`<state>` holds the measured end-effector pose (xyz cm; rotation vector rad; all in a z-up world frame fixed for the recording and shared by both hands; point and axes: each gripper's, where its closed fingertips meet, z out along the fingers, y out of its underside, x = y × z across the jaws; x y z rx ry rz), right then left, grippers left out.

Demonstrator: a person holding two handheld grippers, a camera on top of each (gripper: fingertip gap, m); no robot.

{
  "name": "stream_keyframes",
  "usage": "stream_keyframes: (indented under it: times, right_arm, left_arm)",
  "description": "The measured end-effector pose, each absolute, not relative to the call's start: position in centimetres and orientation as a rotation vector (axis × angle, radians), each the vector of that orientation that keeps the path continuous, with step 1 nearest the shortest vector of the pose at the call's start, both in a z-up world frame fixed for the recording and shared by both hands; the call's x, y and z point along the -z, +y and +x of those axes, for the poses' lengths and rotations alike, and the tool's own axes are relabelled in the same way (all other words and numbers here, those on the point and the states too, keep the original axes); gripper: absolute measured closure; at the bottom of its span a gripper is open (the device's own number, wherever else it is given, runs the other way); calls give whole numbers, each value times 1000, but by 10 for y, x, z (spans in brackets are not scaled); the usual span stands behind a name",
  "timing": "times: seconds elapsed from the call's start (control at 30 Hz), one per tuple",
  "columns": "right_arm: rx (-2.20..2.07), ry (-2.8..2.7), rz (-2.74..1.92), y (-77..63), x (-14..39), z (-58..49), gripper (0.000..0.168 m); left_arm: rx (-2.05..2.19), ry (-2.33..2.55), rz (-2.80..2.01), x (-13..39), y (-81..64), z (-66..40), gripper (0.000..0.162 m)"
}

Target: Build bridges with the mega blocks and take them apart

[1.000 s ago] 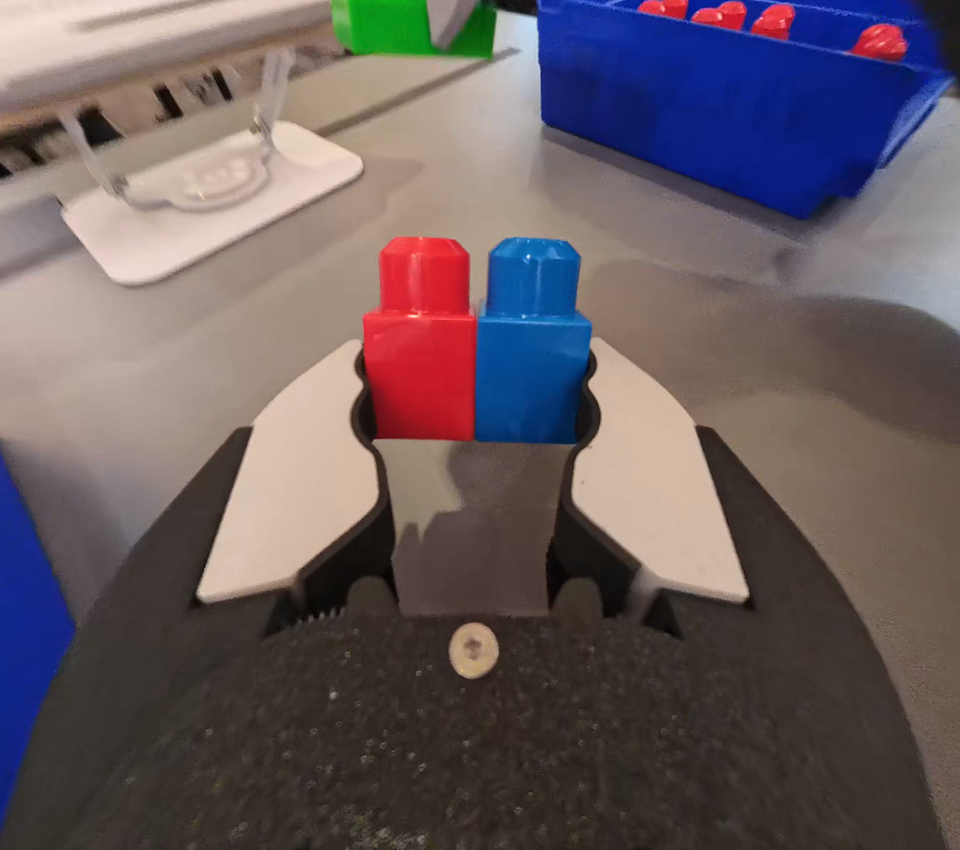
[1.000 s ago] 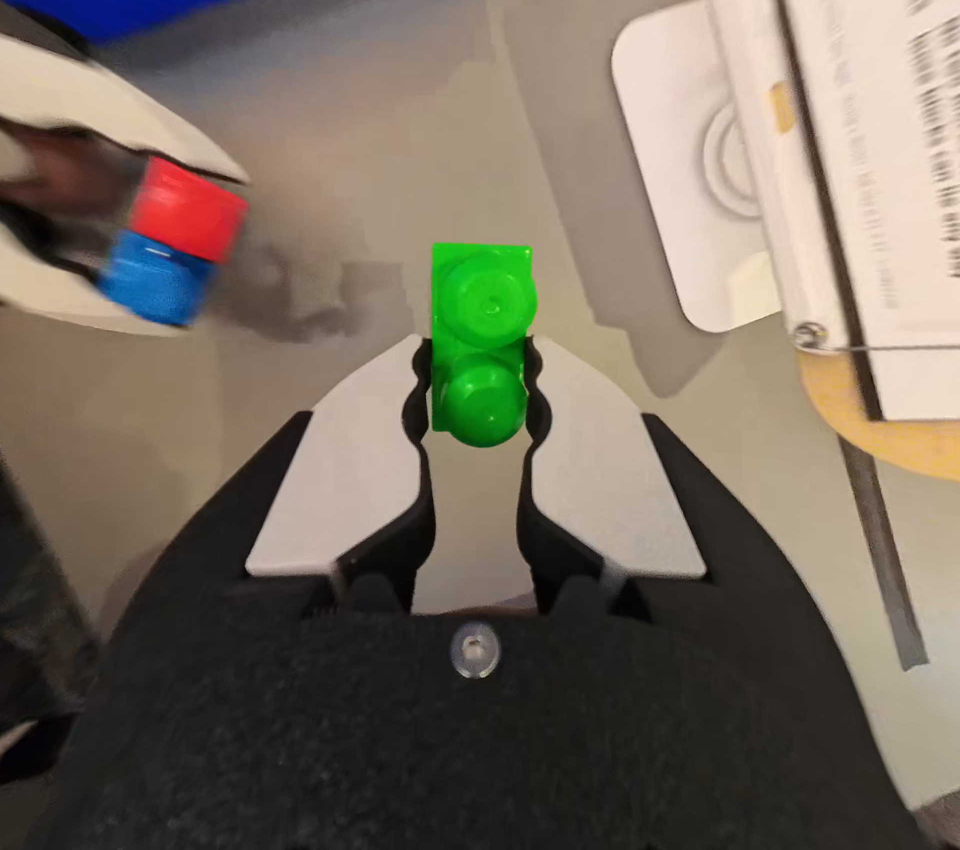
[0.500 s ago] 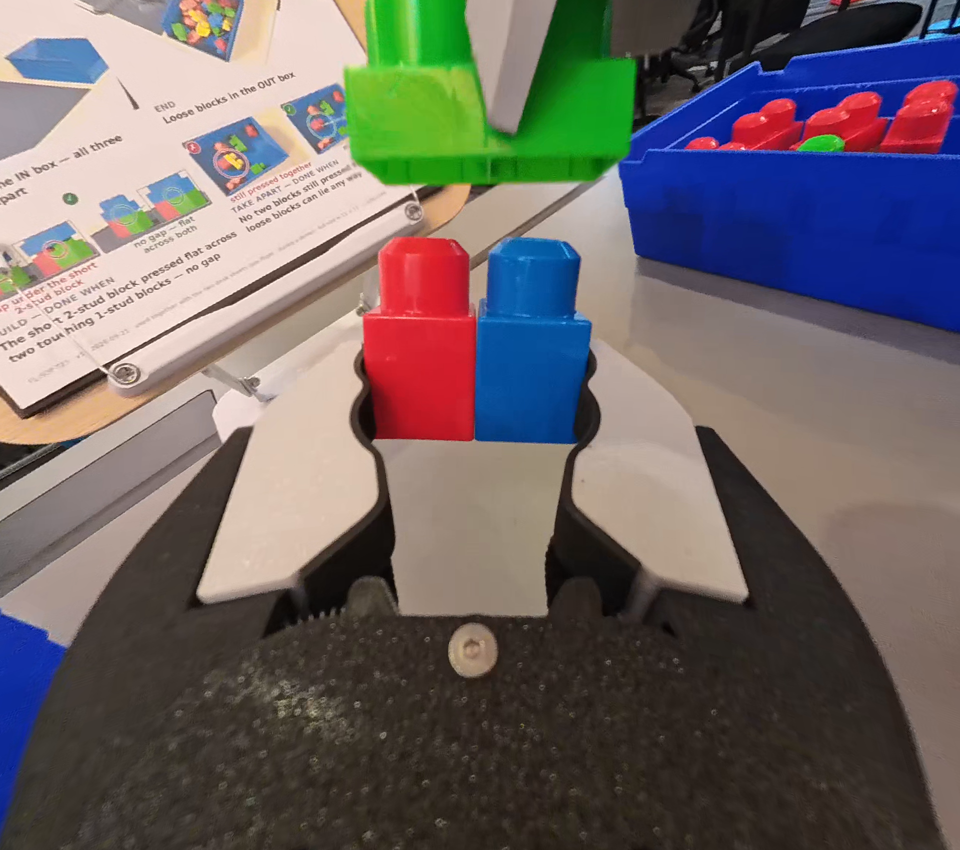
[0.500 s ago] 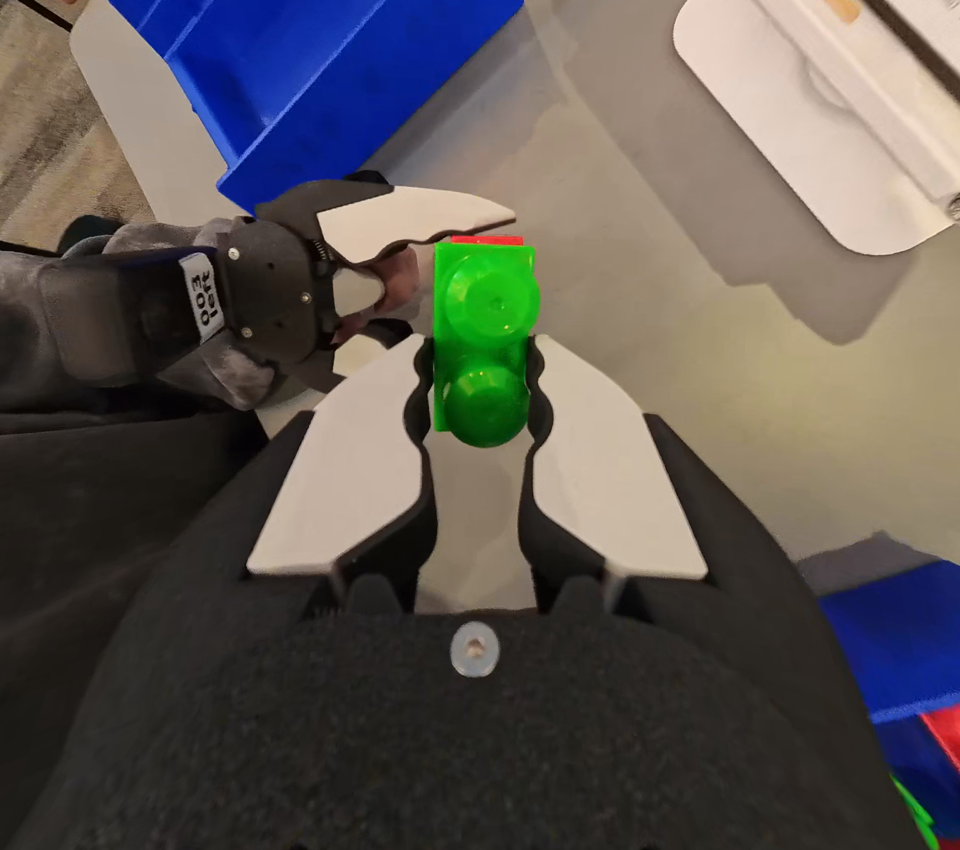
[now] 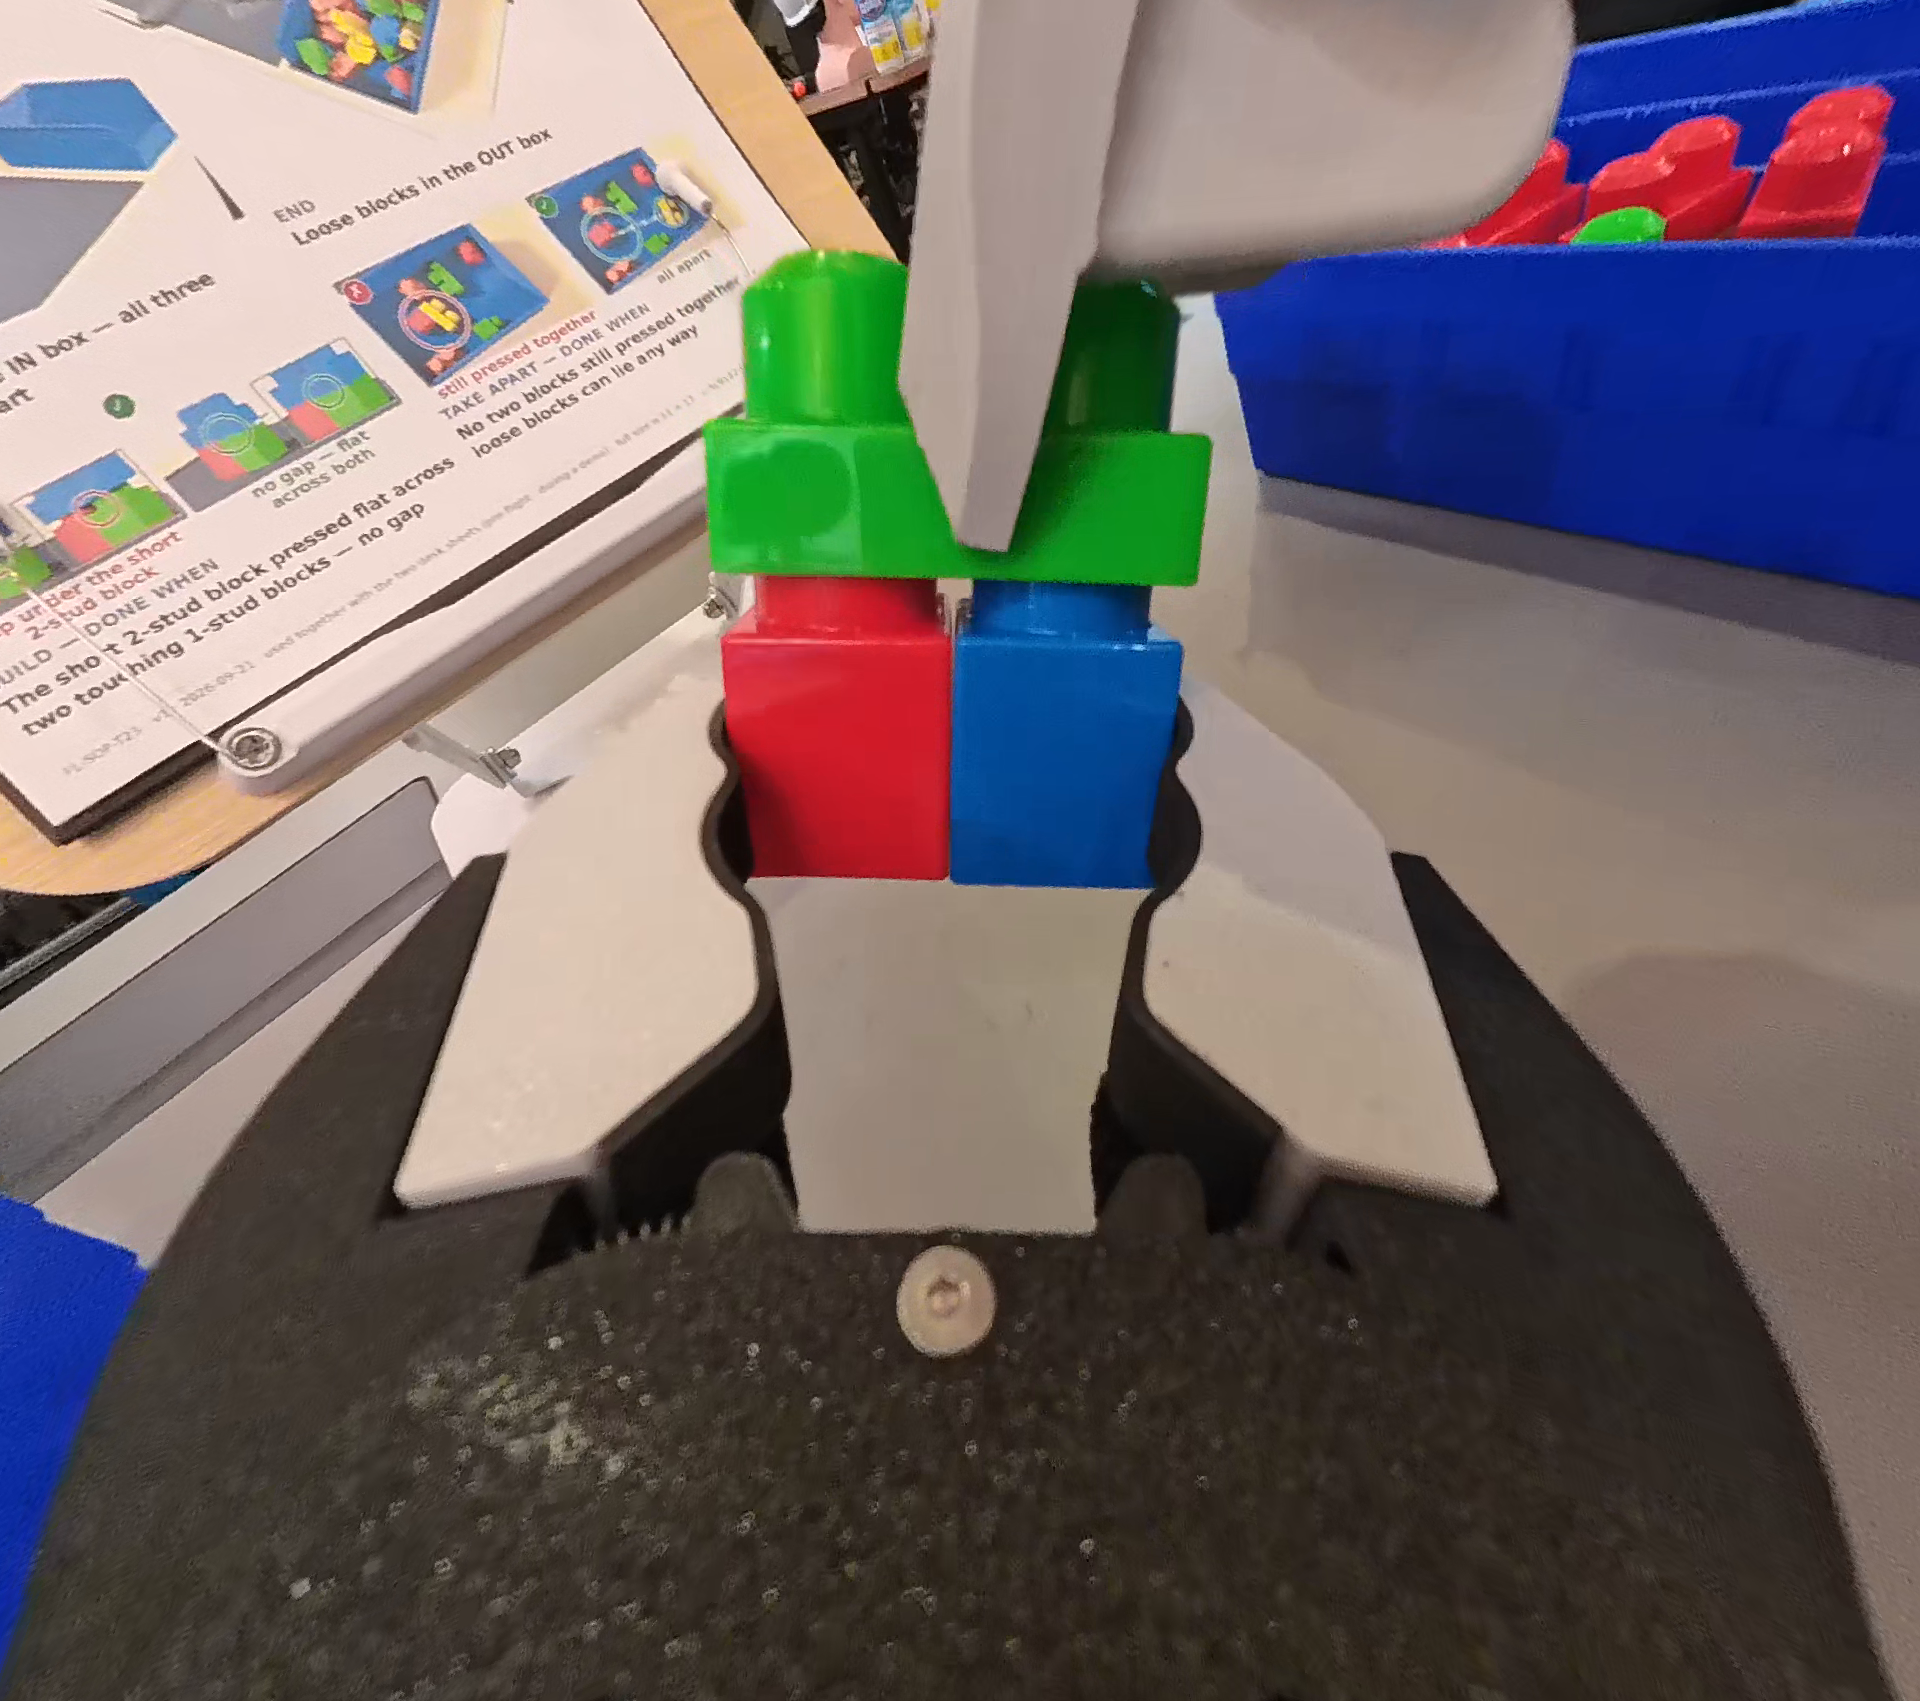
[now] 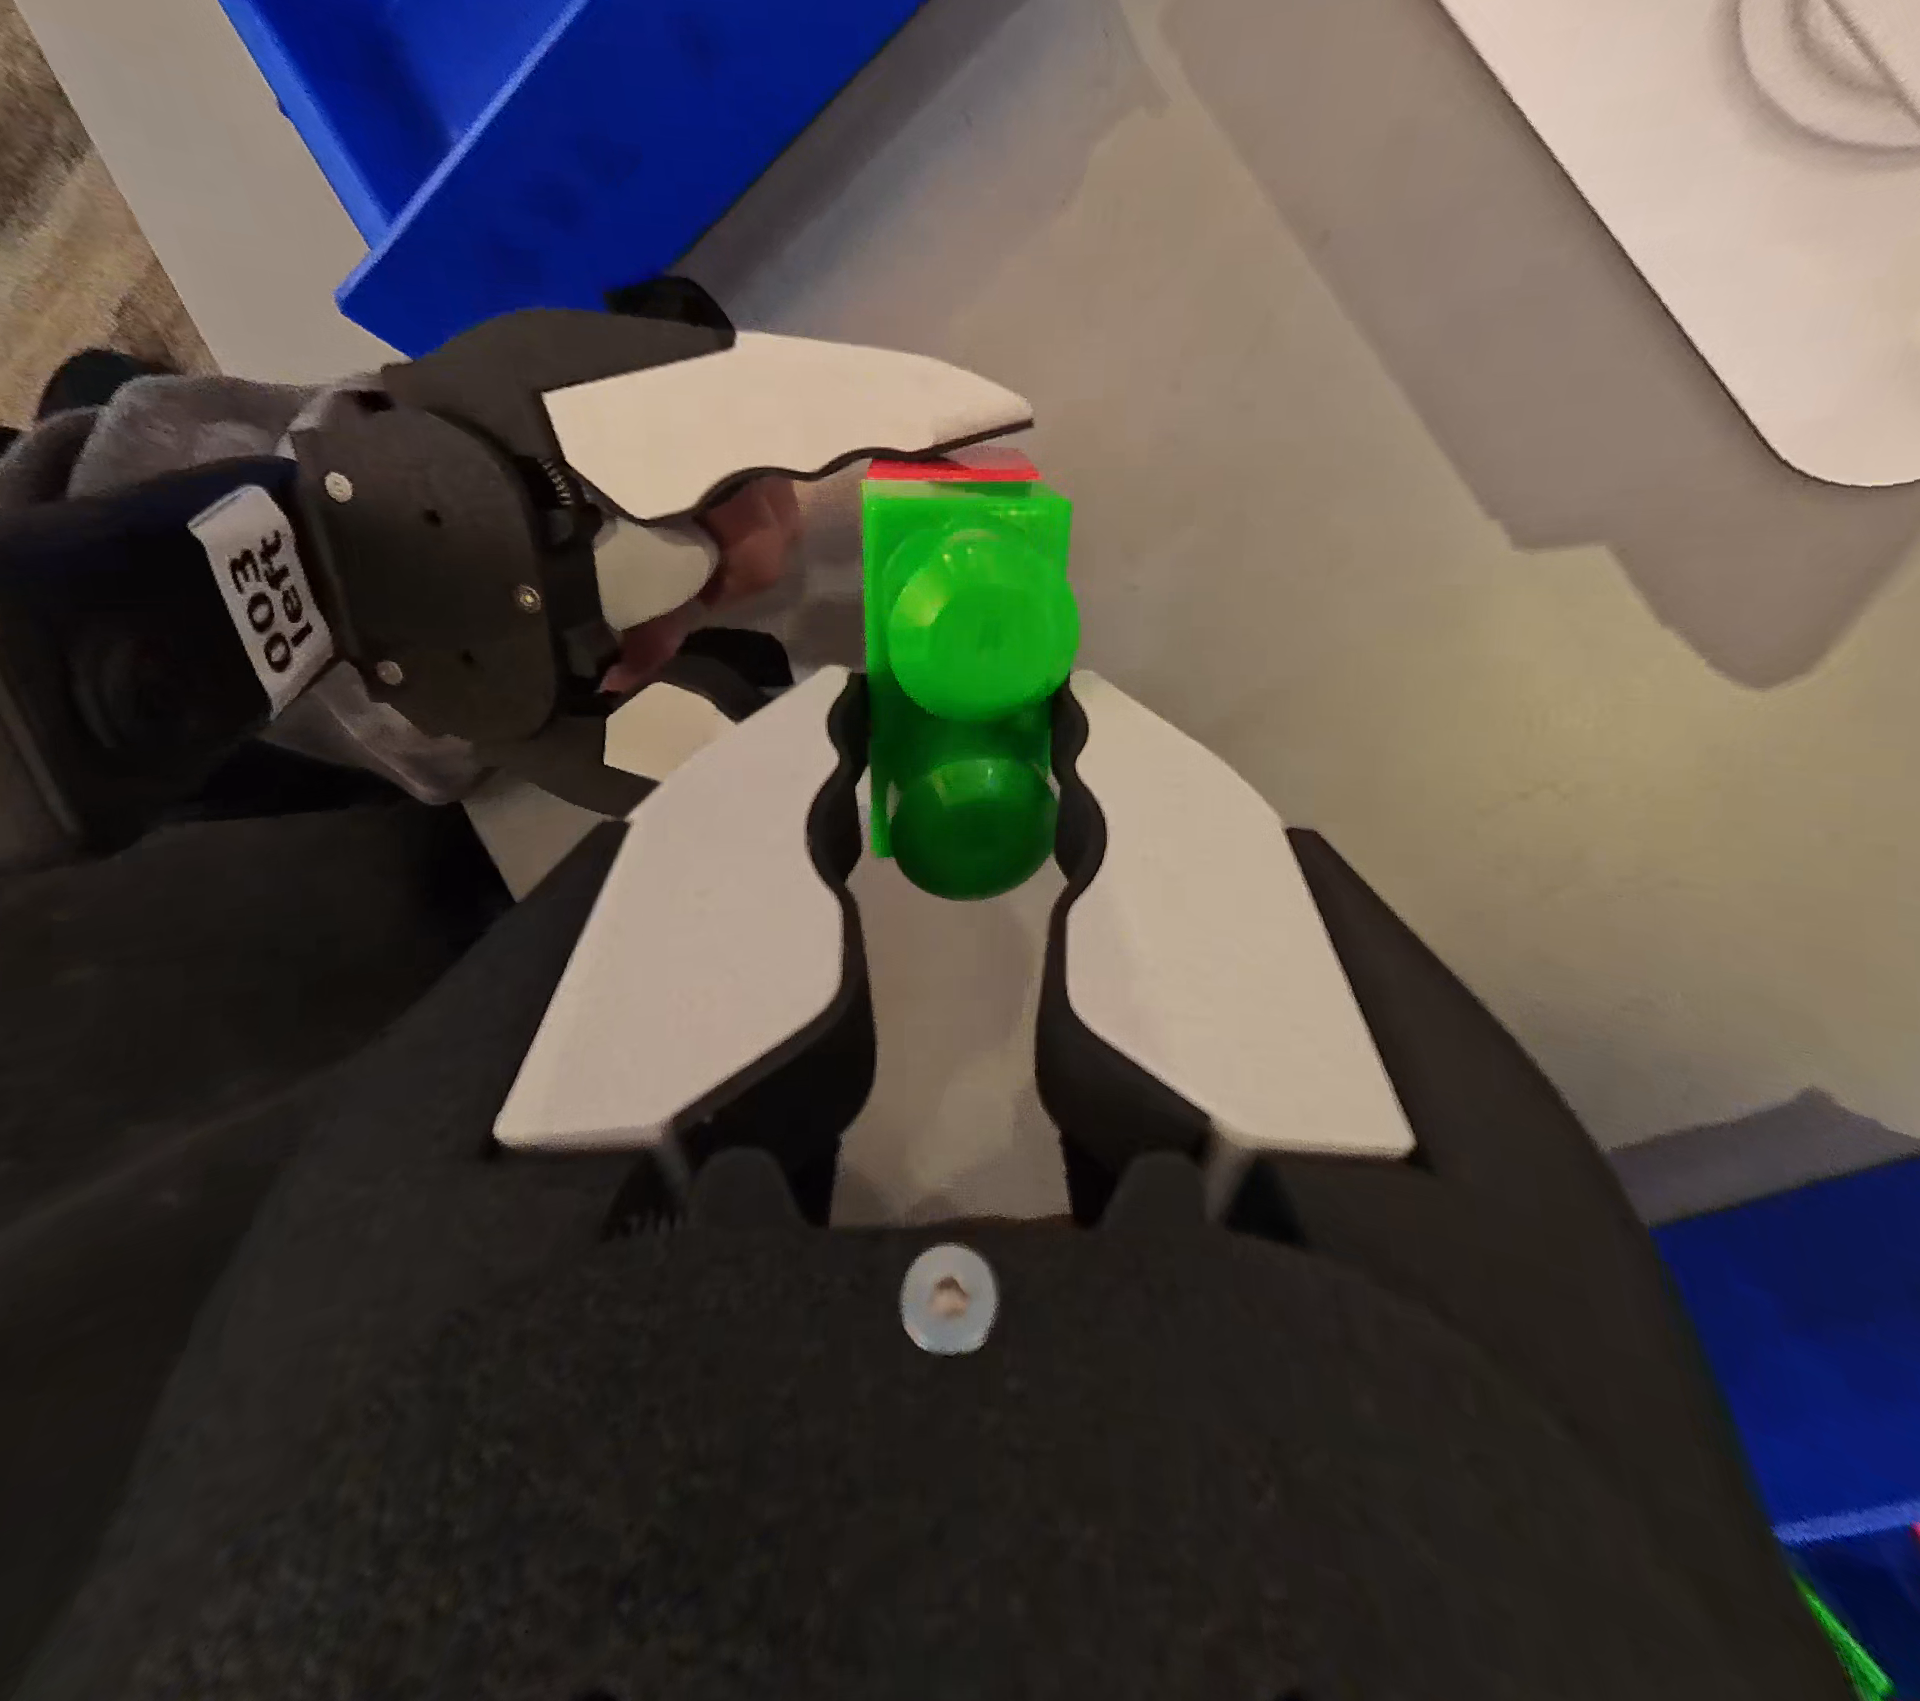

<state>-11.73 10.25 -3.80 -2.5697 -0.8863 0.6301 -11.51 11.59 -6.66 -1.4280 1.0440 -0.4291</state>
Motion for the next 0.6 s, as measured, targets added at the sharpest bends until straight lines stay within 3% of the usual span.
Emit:
stream_keyframes:
  times: [0.3,0.47,0.6]
  right_arm:
    - [-510,-951,-2689,98,53,-116,134]
    - [-657,-891,-2650,98,49,-120,134]
    - [-980,-760,-2506,95,33,-123,110]
  left_arm:
    - [412,1131,-1420,77,111,-115,88]
    - [443,1120,-1399,71,109,-117,88]
    - [550,1089,-1383,60,105,-120,88]
